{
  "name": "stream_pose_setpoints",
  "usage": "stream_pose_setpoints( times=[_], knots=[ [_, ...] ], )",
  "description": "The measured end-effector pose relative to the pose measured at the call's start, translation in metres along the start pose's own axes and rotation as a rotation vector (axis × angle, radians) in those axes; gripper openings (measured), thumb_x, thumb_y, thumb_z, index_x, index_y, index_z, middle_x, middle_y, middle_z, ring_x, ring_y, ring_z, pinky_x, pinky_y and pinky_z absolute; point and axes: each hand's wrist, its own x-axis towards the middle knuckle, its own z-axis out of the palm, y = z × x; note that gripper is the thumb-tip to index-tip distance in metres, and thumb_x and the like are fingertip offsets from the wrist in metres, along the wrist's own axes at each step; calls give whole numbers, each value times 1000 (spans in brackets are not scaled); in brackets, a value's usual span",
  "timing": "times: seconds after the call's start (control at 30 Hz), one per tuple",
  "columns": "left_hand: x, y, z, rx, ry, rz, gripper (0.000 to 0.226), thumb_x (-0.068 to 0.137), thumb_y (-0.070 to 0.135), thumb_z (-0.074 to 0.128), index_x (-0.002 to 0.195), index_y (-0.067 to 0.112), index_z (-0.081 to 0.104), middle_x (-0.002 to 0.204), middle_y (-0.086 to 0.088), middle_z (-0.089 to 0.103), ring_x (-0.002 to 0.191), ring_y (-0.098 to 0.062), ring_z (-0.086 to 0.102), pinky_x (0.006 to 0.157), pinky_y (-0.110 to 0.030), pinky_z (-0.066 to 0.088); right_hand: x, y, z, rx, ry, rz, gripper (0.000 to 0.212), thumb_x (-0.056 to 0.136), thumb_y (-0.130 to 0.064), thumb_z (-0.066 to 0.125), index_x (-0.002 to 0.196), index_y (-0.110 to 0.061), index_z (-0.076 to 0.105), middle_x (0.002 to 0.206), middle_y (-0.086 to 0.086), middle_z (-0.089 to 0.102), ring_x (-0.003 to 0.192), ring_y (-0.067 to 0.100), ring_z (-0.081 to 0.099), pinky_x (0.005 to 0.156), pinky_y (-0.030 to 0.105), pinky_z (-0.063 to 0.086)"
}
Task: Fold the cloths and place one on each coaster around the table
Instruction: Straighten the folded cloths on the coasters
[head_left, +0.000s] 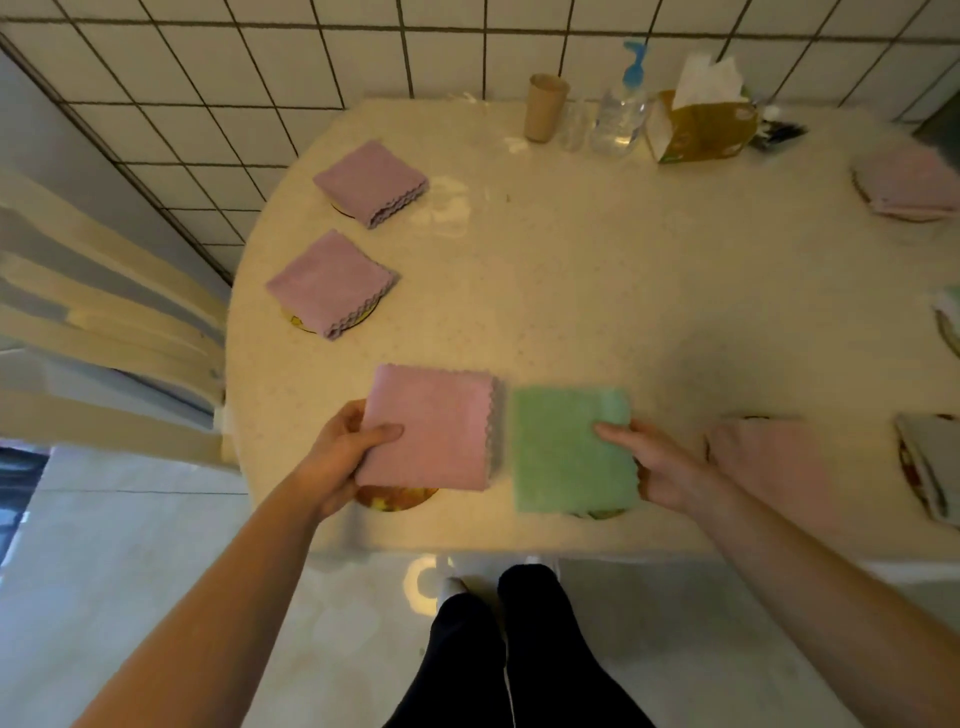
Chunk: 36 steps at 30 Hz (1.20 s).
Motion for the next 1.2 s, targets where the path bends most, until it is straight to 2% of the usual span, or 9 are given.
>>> stream_pose_setpoints(
  times=[0.13,0.3,0.43,0.63,0.73,0.8,0.9,1.03,1.2],
  knots=[
    [19,-8,-12,277,227,-33,44,75,3,75,110,9,49,113,-15,57,98,-33,59,83,-52,53,7,20,1,96,125,-9,35,91,-6,54,126,-11,55,120,15,64,102,29,64,79,41,55],
    [20,-22,-20,173,219,17,37,83,16,71,115,7,55,113,-16,62,99,-32,62,86,-51,53,5,16,-3,39,126,-30,40,86,4,57,121,-14,57,114,12,66,101,30,64,76,42,53],
    [16,-31,-24,27,229,58,35,88,13,66,119,9,52,109,-13,62,94,-28,61,75,-43,55,5,13,-14,7,171,-15,39,85,4,58,122,-8,57,115,15,65,101,31,63,79,42,52],
    [18,-41,-27,134,381,53,26,88,20,65,111,18,53,112,-11,61,91,-24,59,74,-40,53,10,12,-19,-54,191,7,42,85,0,62,125,-8,53,115,13,64,100,29,63,76,40,53],
    [14,-39,-25,286,465,112,35,89,19,64,119,21,48,112,-8,61,90,-21,57,68,-33,49,5,11,-15,-301,315,-105,46,81,-9,69,121,-13,46,111,2,60,94,20,61,71,33,51],
    [13,-38,-25,463,474,185,47,91,18,60,131,25,37,117,-5,58,97,-25,57,75,-39,52,2,12,-17,-586,433,-289,57,78,-9,72,125,-12,40,106,-1,56,90,16,57,67,27,45],
    [9,-38,-26,787,496,257,51,92,25,56,136,29,29,122,-3,58,95,-30,61,80,-48,54,1,25,-24,-980,490,-465,62,77,-8,71,130,-10,40,113,9,52,96,25,57,78,33,46],
    [10,-40,-26,1052,535,236,42,95,34,49,133,28,33,122,-3,61,94,-29,63,78,-43,50,3,24,-31,-1252,501,-413,57,79,-19,71,129,-14,45,120,16,44,104,32,53,85,36,42],
    [14,-26,-39,1108,575,167,41,92,31,52,129,27,36,122,-4,60,97,-31,61,78,-43,50,10,-10,-18,-1365,505,-391,37,82,-15,63,118,-17,52,121,9,48,106,29,51,83,33,41]
  ],
)
